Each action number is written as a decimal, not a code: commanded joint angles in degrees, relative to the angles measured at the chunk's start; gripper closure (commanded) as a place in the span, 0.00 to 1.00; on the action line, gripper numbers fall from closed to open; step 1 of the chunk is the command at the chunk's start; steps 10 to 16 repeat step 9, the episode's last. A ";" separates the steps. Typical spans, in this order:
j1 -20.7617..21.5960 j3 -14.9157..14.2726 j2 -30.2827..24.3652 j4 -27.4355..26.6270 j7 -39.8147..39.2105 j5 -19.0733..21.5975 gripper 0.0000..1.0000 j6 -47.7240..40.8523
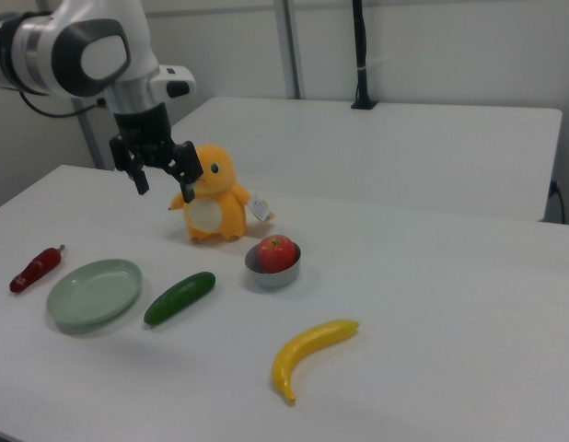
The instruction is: Put the red apple in the bowl
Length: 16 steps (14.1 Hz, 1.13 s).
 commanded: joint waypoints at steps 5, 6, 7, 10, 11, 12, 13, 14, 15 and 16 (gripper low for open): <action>-0.27 -2.50 -3.83 -3.11 4.55 4.50 0.00 4.84; -0.27 -2.50 -3.83 -3.11 4.63 4.50 0.00 4.93; -0.36 -2.50 -3.83 -3.03 4.54 4.50 0.00 4.93; -0.27 -2.50 -3.83 -3.11 4.54 4.50 0.00 4.76; -0.27 -2.50 -3.83 -3.11 4.54 4.50 0.00 4.76; -0.27 -2.50 -3.83 -3.11 4.54 4.50 0.00 4.76; -0.27 -2.50 -3.83 -3.11 4.54 4.50 0.00 4.76; -0.27 -2.50 -3.83 -3.11 4.54 4.50 0.00 4.76; -0.27 -2.50 -3.83 -3.11 4.54 4.50 0.00 4.76; -0.27 -2.50 -3.83 -3.11 4.54 4.50 0.00 4.76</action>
